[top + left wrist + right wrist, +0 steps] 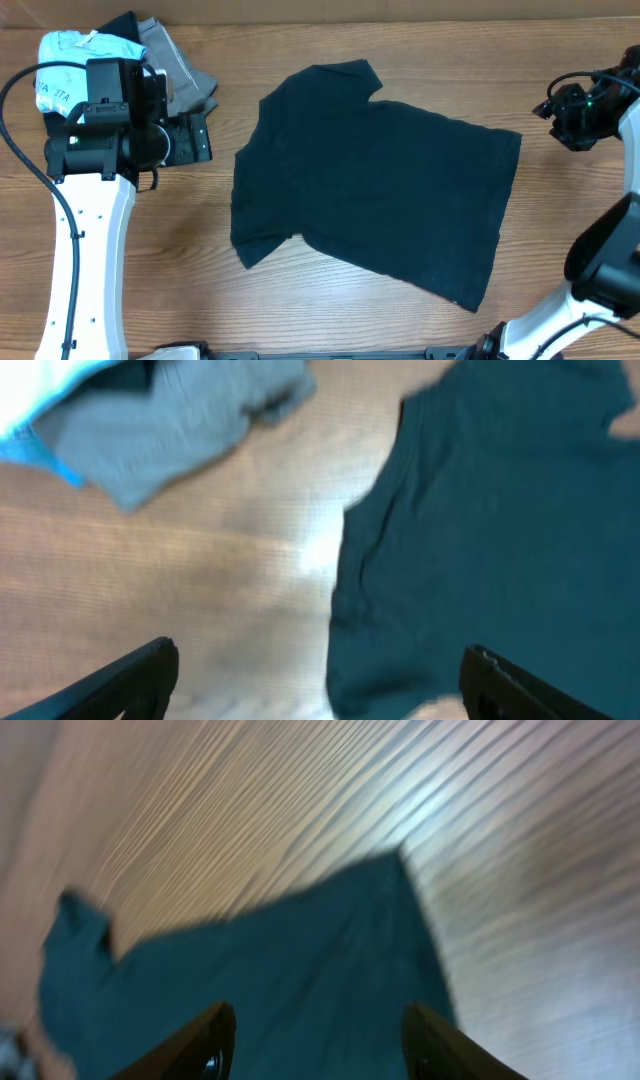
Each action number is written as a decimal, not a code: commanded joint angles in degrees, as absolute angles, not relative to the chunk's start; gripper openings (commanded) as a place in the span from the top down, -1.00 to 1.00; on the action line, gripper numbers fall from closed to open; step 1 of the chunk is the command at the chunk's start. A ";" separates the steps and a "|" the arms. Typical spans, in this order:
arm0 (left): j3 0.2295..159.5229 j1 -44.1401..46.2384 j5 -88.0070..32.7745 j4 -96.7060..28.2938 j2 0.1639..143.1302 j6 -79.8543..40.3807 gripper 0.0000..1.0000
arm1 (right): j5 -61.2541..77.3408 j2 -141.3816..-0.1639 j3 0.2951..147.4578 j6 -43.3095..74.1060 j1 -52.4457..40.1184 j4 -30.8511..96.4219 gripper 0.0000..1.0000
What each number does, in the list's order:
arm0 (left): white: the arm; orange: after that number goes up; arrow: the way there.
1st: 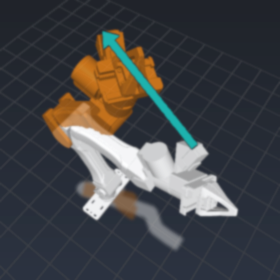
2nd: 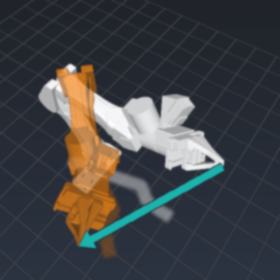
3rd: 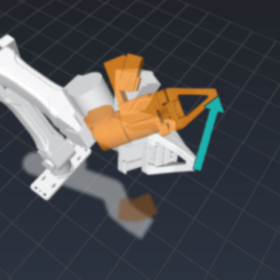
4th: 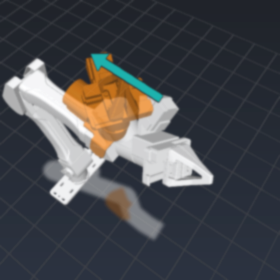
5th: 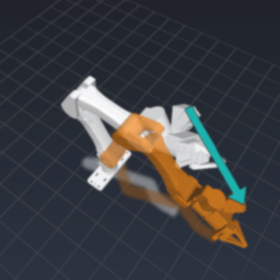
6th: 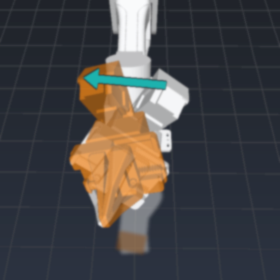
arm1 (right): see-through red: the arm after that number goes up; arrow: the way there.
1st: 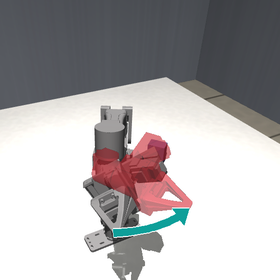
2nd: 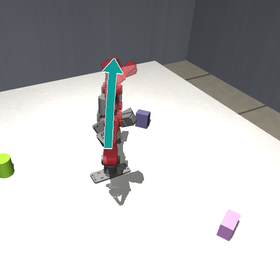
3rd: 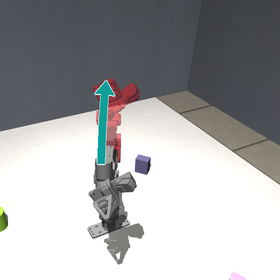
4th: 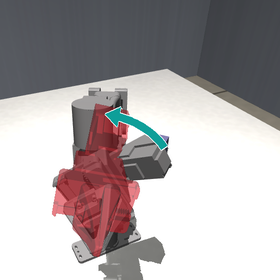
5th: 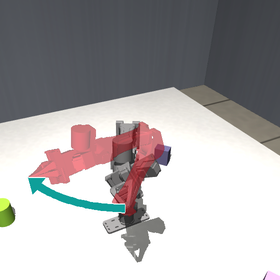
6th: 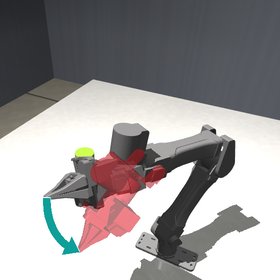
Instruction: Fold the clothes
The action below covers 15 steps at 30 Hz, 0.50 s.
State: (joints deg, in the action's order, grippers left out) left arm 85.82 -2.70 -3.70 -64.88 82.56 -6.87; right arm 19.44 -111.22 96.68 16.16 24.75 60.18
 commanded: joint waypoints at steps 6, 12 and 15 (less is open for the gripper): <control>82.06 -2.37 -10.44 -72.90 88.07 -3.79 -0.69 | 25.63 -91.81 98.87 12.16 21.54 70.87 -0.15; 71.55 0.93 -17.02 -71.72 92.86 0.49 -0.40 | 24.69 -87.59 98.63 15.81 18.79 81.65 -0.15; 66.17 3.14 -17.34 -69.41 95.29 0.45 -0.19 | 22.55 -87.90 97.27 16.75 17.39 84.90 -0.15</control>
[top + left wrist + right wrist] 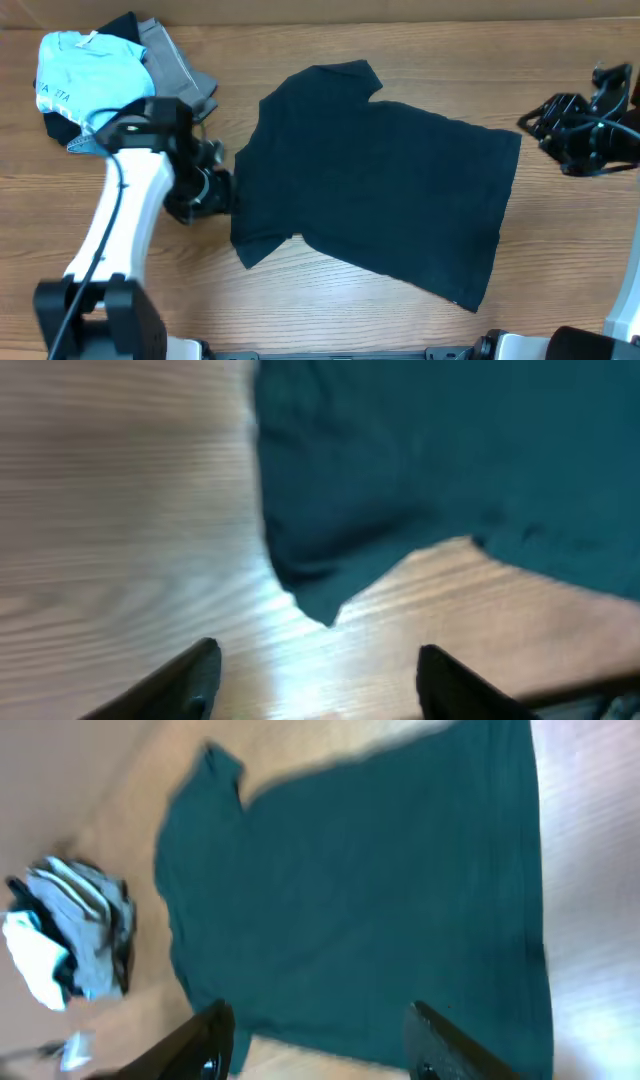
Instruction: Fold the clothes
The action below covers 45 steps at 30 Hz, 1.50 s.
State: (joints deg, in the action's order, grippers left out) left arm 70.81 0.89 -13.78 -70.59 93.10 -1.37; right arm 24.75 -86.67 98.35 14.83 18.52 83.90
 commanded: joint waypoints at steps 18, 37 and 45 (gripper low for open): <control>51.18 8.64 -8.73 -55.35 97.43 -9.98 0.16 | 21.93 -87.92 64.51 16.73 16.56 71.55 -0.15; 50.74 8.58 -8.78 -50.35 97.43 -14.85 0.92 | 16.53 -87.90 44.07 27.14 16.56 67.35 -0.07; 50.74 8.14 -8.80 -50.33 97.43 -14.87 0.92 | 9.15 -87.90 40.91 39.27 16.58 66.67 -0.06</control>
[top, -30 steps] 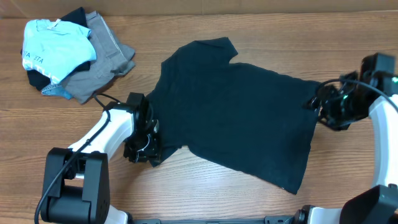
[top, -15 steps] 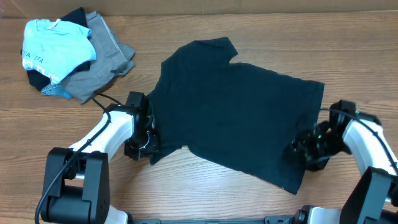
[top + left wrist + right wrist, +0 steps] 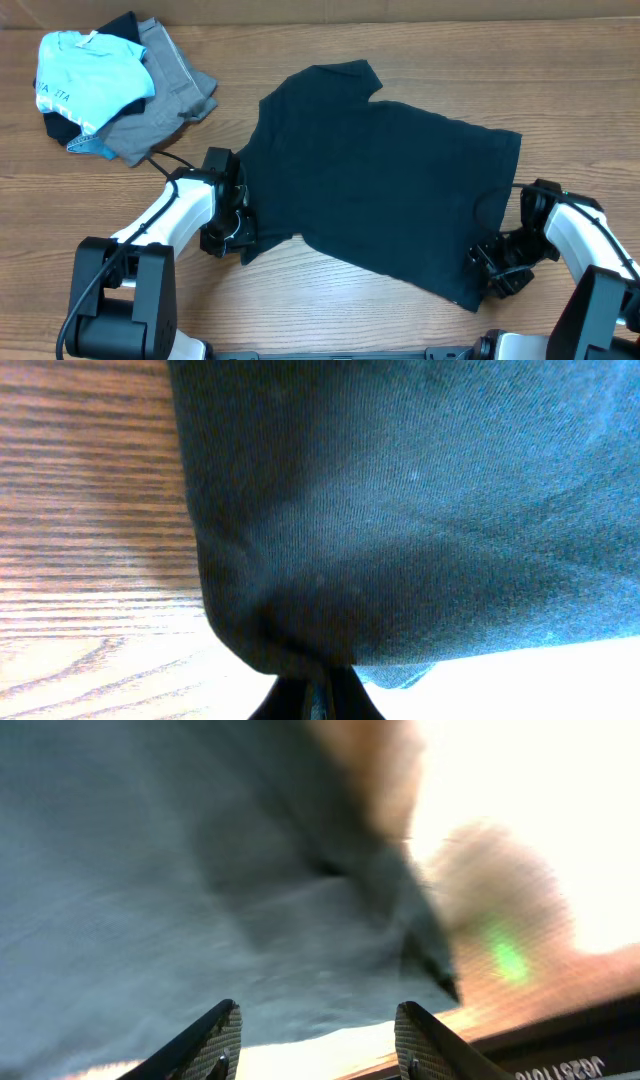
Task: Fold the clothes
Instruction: 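Grasp the shirt's lower left and right corners with both grippers, then lift the bottom edge and fold it up toward the collar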
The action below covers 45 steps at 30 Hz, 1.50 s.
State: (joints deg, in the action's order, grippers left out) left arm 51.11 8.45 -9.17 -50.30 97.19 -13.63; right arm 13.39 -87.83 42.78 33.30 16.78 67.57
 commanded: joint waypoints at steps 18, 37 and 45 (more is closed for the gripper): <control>52.42 7.03 -8.88 -51.40 97.38 -14.59 0.92 | 14.20 -87.39 34.96 40.80 16.56 63.51 0.92; 83.96 5.80 -5.74 -63.75 97.25 -11.57 0.92 | 18.06 -76.20 49.01 34.41 16.80 68.99 0.92; 84.49 6.81 -7.53 -48.86 97.51 -8.58 0.85 | 18.09 -76.29 48.99 41.25 18.94 55.13 0.92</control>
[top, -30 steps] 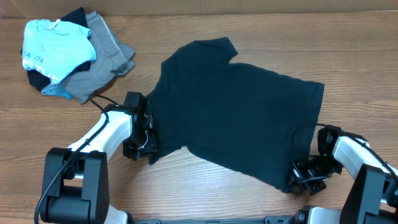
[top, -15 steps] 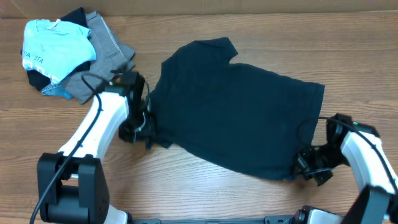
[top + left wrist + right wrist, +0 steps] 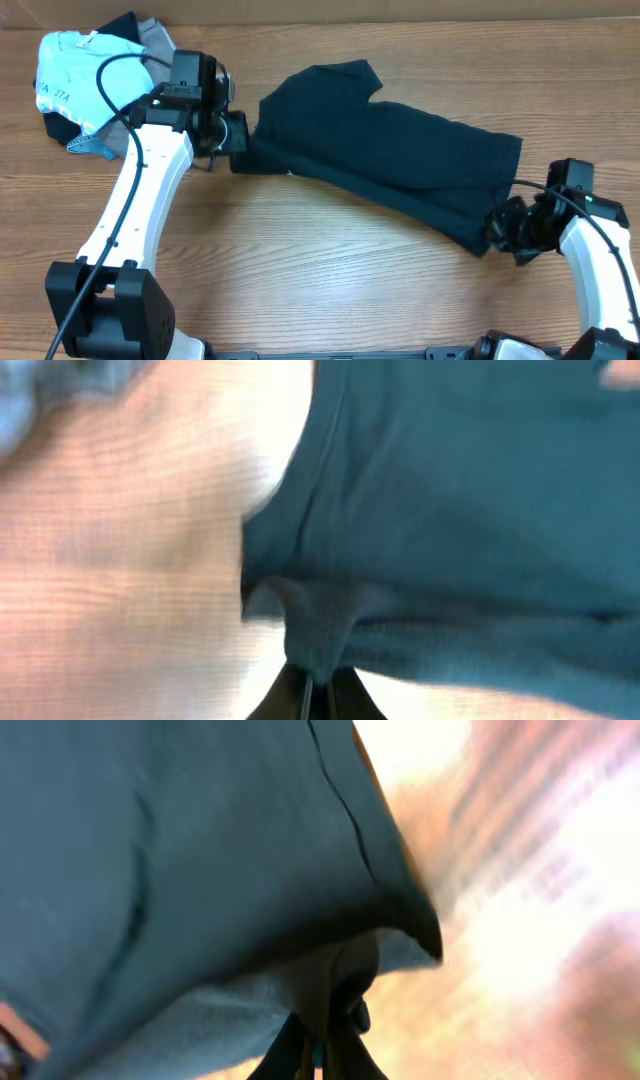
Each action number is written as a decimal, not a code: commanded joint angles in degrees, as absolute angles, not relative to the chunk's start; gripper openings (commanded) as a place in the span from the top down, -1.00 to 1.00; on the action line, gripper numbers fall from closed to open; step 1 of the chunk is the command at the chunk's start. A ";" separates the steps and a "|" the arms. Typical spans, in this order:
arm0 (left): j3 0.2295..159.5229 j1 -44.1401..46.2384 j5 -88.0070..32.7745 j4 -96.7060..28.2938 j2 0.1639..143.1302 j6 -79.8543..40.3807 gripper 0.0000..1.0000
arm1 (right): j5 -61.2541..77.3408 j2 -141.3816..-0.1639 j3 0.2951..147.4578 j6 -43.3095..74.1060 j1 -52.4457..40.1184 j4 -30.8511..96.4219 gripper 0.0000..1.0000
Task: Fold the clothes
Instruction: 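Lift the bottom edge and fold it up toward the collar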
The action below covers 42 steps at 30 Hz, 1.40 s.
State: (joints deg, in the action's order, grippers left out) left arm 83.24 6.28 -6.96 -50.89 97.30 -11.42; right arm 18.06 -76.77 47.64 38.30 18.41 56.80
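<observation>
A dark teal T-shirt lies across the middle of the table, its near half folded up over its far half. My left gripper is shut on the shirt's left end, near the sleeve. My right gripper is shut on the shirt's lower right corner. In both wrist views the cloth bunches between the closed fingers and fills most of the frame.
A pile of other clothes, light blue, grey and black, sits at the far left corner of the wooden table. A cable loops from the left arm over that pile.
Both grippers, shut on the shirt's near edge, have moved toward the far side. The shirt's near half now lies folded over its far half, so it looks much narrower.
Both grippers were open and off the spread-out shirt, left by the clothes pile, right at the far right. They then moved toward it. Then each was pinching a near corner. Now the near edge sits further back and the shirt is folded lengthwise.
</observation>
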 commanded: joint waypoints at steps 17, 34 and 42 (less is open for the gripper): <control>84.49 9.56 0.64 -63.86 98.80 -5.96 0.92 | 12.21 -75.13 53.25 32.69 20.01 67.68 0.92; 84.47 9.80 -3.07 -59.57 99.02 -5.74 0.78 | 10.35 -74.00 54.06 37.58 20.01 68.53 0.92; 83.29 9.85 -4.12 -53.32 99.85 -5.76 0.65 | 10.50 -80.20 54.06 37.54 20.01 62.63 0.92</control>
